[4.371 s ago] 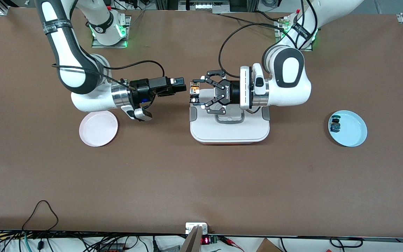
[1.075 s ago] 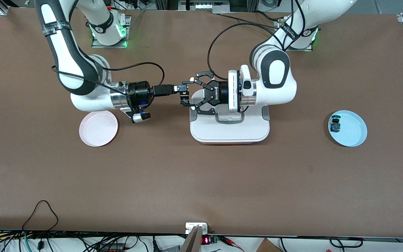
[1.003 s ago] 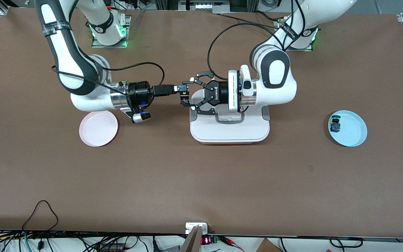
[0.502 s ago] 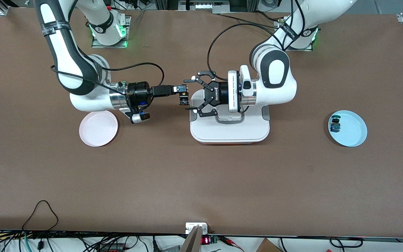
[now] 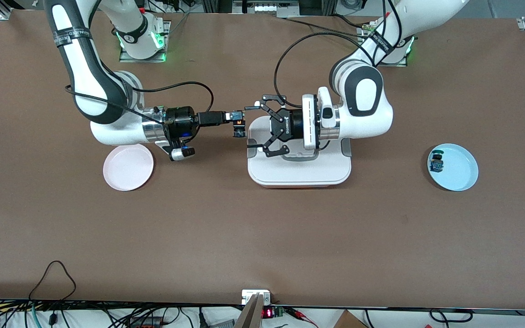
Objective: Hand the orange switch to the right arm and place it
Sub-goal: 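Open the left gripper and pull back while the right gripper withdraws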
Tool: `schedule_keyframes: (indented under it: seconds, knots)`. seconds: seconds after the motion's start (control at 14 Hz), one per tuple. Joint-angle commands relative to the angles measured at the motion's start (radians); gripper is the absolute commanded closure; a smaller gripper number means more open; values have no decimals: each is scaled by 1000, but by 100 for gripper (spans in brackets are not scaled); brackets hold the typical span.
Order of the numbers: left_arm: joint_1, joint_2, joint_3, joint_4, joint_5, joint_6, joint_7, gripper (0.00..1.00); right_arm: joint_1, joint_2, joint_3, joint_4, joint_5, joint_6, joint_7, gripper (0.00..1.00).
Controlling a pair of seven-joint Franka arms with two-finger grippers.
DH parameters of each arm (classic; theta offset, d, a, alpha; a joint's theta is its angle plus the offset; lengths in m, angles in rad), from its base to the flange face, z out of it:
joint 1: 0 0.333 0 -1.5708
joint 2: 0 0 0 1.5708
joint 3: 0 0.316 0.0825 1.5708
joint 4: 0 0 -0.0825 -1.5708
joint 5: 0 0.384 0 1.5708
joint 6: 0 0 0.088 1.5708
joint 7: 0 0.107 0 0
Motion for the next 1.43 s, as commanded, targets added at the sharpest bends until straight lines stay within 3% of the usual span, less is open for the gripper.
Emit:
schedule_keyframes:
  seconds: [0.0, 0.43, 0.72, 1.0, 1.15, 1.36]
  knots:
    - [47, -30, -10, 2, 82, -51, -104, 0, -24, -18, 2, 0, -8, -3, 0, 100]
    - [145, -74, -9, 25, 430, -190, -428, 0, -141, -26, -1, -6, -109, -98, -3, 100]
    - [168, -88, -7, 27, 735, -216, -653, 0, -253, -26, -1, -3, -234, -167, -5, 100]
    - [214, -94, -5, 30, 990, -310, -874, 0, -363, -26, -5, 3, -469, -236, -17, 100]
    - [245, -93, -5, 68, 1081, -425, -1001, 0, -391, -26, -7, 7, -607, -241, -87, 100]
    - [242, -90, -7, 195, 1330, -605, -1283, 0, -405, -28, -8, 56, -840, -242, -164, 100]
